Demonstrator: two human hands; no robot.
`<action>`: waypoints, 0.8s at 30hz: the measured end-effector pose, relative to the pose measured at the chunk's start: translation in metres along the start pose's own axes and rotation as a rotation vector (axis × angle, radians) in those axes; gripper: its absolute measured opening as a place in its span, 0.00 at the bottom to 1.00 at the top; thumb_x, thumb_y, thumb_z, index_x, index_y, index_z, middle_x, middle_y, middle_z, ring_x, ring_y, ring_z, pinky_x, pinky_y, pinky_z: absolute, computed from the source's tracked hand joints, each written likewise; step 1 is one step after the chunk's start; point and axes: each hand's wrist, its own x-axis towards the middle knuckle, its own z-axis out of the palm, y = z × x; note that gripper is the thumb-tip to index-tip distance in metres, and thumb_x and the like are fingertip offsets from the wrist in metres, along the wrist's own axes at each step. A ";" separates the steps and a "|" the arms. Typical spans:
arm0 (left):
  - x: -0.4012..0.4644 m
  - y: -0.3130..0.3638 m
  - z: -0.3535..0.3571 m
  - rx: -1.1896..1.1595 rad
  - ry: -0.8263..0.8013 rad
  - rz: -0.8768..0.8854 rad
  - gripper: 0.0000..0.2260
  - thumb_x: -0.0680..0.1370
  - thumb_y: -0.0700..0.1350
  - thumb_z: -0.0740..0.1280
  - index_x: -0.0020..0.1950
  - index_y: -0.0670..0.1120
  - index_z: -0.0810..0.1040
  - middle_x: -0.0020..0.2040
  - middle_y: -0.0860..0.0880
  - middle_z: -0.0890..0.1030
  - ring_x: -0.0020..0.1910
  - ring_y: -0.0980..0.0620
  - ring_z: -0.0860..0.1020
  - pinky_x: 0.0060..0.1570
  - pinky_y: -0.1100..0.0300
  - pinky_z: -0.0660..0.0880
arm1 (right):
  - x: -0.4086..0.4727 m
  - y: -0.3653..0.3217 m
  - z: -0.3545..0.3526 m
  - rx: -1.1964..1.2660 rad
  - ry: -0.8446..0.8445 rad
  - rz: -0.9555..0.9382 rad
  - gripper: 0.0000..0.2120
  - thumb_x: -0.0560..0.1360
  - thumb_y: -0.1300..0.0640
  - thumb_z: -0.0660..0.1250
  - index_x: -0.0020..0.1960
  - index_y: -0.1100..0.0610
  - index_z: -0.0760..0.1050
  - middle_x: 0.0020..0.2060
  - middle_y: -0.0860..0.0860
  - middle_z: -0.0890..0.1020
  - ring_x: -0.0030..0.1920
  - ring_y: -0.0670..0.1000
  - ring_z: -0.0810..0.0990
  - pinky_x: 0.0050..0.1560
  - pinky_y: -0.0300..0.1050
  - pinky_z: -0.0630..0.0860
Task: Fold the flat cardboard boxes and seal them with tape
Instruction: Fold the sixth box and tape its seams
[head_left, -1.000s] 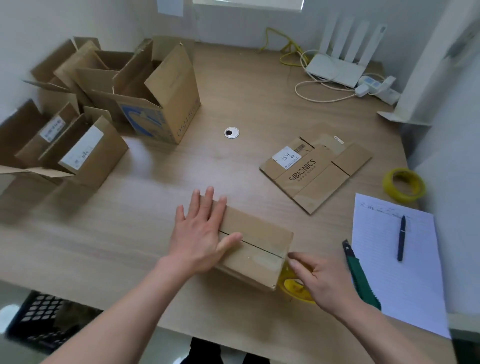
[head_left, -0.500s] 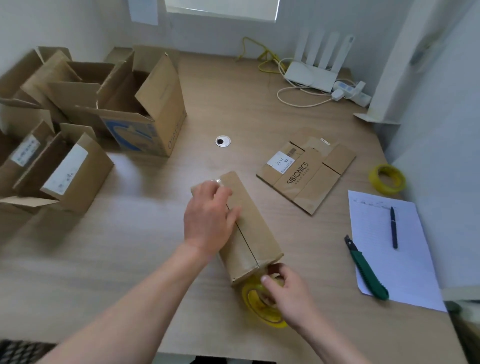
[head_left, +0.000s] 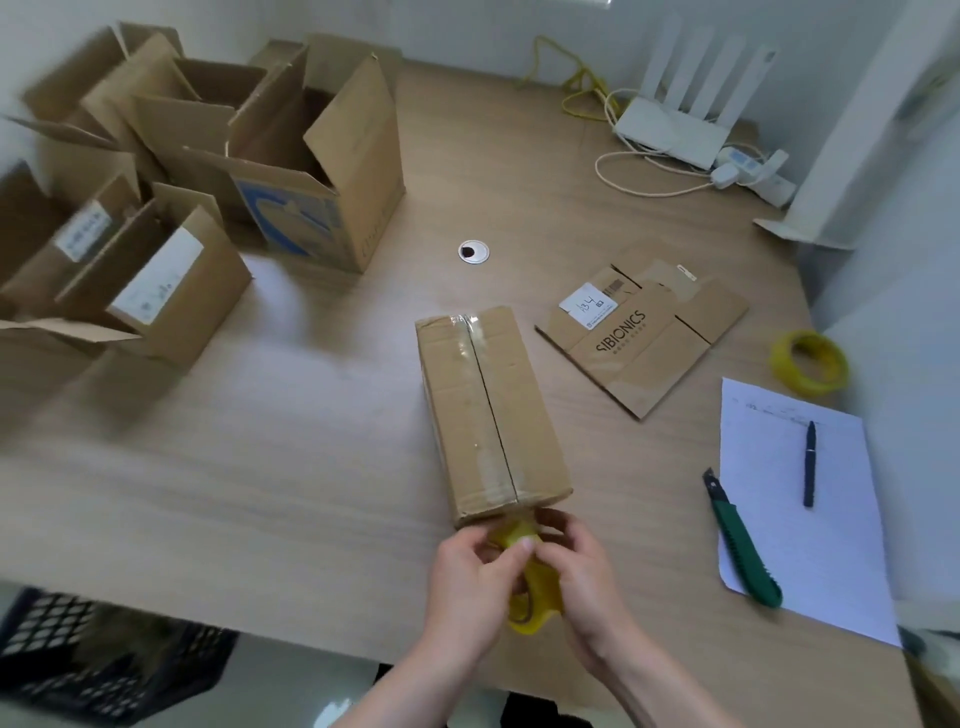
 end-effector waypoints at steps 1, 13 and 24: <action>0.001 -0.002 0.006 -0.063 0.025 -0.058 0.11 0.68 0.48 0.75 0.47 0.45 0.84 0.38 0.42 0.85 0.39 0.39 0.83 0.43 0.42 0.80 | 0.001 -0.001 -0.006 -0.022 -0.015 -0.006 0.16 0.72 0.71 0.68 0.57 0.59 0.77 0.51 0.56 0.84 0.51 0.54 0.84 0.52 0.51 0.81; -0.001 -0.010 0.038 -0.369 0.269 -0.170 0.06 0.75 0.34 0.69 0.46 0.44 0.83 0.33 0.47 0.82 0.28 0.51 0.79 0.29 0.59 0.76 | 0.057 0.003 -0.238 -1.184 0.276 -0.028 0.17 0.65 0.50 0.71 0.52 0.49 0.73 0.48 0.52 0.78 0.44 0.54 0.78 0.38 0.48 0.76; 0.004 -0.018 0.045 -0.311 0.387 -0.037 0.04 0.75 0.41 0.72 0.41 0.46 0.85 0.37 0.51 0.84 0.39 0.49 0.80 0.42 0.54 0.75 | -0.004 -0.055 -0.184 -0.966 -0.105 -0.679 0.15 0.75 0.56 0.66 0.57 0.40 0.73 0.39 0.40 0.79 0.39 0.44 0.78 0.35 0.42 0.72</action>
